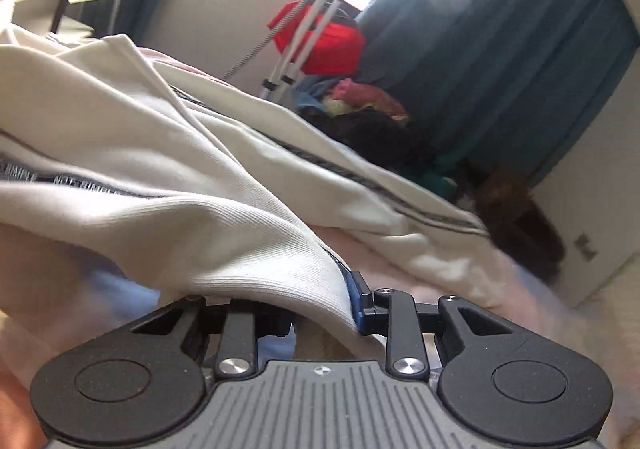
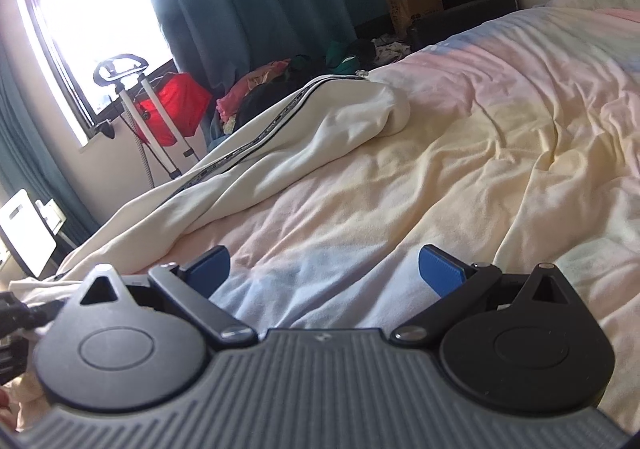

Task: Fold clothes
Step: 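Release the waistband from the left gripper onto the sweatpants, then roll the right gripper and press it against the sweatpants' side seam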

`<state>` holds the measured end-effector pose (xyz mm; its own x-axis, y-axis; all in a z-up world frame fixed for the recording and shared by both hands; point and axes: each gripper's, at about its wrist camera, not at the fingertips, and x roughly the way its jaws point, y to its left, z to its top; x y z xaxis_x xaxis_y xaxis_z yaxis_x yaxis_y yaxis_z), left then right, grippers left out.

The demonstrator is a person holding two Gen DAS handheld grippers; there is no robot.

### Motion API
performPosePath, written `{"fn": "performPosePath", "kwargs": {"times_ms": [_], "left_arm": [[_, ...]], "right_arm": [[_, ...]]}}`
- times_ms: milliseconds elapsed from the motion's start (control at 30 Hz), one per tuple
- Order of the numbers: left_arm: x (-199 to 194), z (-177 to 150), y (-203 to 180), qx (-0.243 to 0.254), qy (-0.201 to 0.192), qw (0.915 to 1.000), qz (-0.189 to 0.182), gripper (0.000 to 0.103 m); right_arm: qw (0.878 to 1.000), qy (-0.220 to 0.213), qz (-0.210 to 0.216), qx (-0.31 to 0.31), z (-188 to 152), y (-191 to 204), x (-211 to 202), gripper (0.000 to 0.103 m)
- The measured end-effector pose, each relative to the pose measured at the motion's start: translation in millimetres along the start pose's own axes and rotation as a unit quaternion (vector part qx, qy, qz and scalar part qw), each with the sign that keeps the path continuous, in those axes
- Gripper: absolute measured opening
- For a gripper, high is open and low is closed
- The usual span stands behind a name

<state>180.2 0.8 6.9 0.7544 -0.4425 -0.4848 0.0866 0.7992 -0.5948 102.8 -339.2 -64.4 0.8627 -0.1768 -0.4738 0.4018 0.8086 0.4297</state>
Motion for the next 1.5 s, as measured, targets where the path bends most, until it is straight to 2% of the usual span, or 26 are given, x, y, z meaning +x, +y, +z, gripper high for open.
{"fn": "performPosePath", "kwargs": {"times_ms": [100, 167, 233, 300, 367, 400, 467, 567, 600, 667, 733, 800, 833, 867, 900, 1000, 1067, 1167, 1233, 1333, 1467, 1500], "left_arm": [[18.3, -3.3, -34.9, -0.039, 0.018, 0.9945, -0.096, 0.029], [31.5, -15.9, -62.6, -0.049, 0.035, 0.9855, -0.158, 0.029], [50.9, -36.9, -87.2, -0.034, 0.067, 0.9756, -0.206, 0.033], [71.4, -65.0, -105.2, 0.009, 0.119, 0.9719, -0.203, 0.046], [81.0, -90.6, -108.0, 0.044, 0.153, 0.9731, -0.167, 0.064], [83.1, -102.4, -105.3, 0.059, 0.166, 0.9735, -0.146, 0.069], [79.3, -113.5, -94.6, 0.087, 0.176, 0.9731, -0.121, 0.083], [65.5, -114.7, -73.0, 0.133, 0.181, 0.9694, -0.098, 0.093], [58.5, -112.3, -63.9, 0.147, 0.18, 0.9682, -0.094, 0.094], [30.4, -101.6, -41.1, 0.167, 0.175, 0.9666, -0.086, 0.096], [5.9, -92.8, -24.6, 0.176, 0.167, 0.9674, -0.075, 0.096], [-23.6, -82.4, -10.0, 0.183, 0.15, 0.9697, -0.061, 0.097], [-37.8, -78.3, -3.0, 0.185, 0.137, 0.9717, -0.052, 0.097], [-51.8, -74.6, 4.0, 0.186, 0.124, 0.9737, -0.043, 0.098], [-65.8, -70.9, 10.9, 0.188, 0.111, 0.9754, -0.034, 0.098], [-89.1, -61.9, 32.2, 0.165, 0.071, 0.9835, -0.023, 0.099], [-96.1, -58.0, 48.2, 0.131, 0.049, 0.9898, -0.028, 0.1], [-99.1, -54.0, 71.4, 0.075, 0.027, 0.9963, -0.032, 0.1], [-96.4, -52.7, 84.1, 0.044, 0.026, 0.9982, -0.032, 0.1], [-89.8, -51.6, 94.9, 0.023, 0.026, 0.9989, -0.032, 0.1], [-83.7, -52.4, 100.4, 0.011, 0.019, 0.9992, -0.033, 0.1], [-83.2, -52.7, 100.7, 0.01, 0.018, 0.9992, -0.033, 0.1]], "right_arm": [[0.999, -0.023, -0.019, 0.024, 6.9, -12.8, -7.7, 0.103], [0.997, -0.049, -0.038, 0.04, 12.9, -24.1, -15.6, 0.103], [0.993, -0.078, -0.062, 0.057, 18.6, -35.6, -23.5, 0.103], [0.99, -0.096, -0.075, 0.069, 21.4, -43.6, -28.0, 0.103], [0.987, -0.113, -0.086, 0.08, 23.9, -51.2, -32.0, 0.103], [0.985, -0.121, -0.091, 0.085, 25.2, -55.0, -34.0, 0.103], [0.98, -0.138, -0.102, 0.096, 27.7, -62.6, -38.0, 0.103], [0.973, -0.162, -0.119, 0.112, 31.5, -74.0, -44.0, 0.103], [0.974, -0.159, -0.114, 0.111, 30.8, -73.0, -42.8, 0.103], [0.98, -0.144, -0.089, 0.105, 28.4, -67.1, -38.7, 0.102], [0.986, -0.126, -0.042, 0.101, 25.9, -60.0, -35.3, 0.102], [0.988, -0.095, 0.037, 0.117, 24.1, -58.2, -29.5, 0.102], [0.984, -0.068, 0.089, 0.14, 22.4, -59.1, -22.6, 0.102], [0.975, -0.037, 0.144, 0.168, 20.4, -60.5, -14.4, 0.102], [0.96, -0.011, 0.193, 0.204, 16.7, -63.4, -6.5, 0.102], [0.911, 0.055, 0.295, 0.283, 4.8, -62.1, 12.1, 0.102], [0.905, 0.071, 0.319, 0.272, 1.8, -49.9, 10.7, 0.103], [0.903, 0.1, 0.341, 0.24, -3.4, -30.2, 9.7, 0.103], [0.895, 0.127, 0.35, 0.247, -11.1, -20.3, 15.8, 0.103], [0.881, 0.163, 0.357, 0.264, -25.7, -5.2, 29.7, 0.103], [0.882, 0.192, 0.353, 0.246, -40.3, 20.0, 50.5, 0.103], [0.887, 0.194, 0.345, 0.237, -43.5, 25.5, 56.0, 0.103]]}}
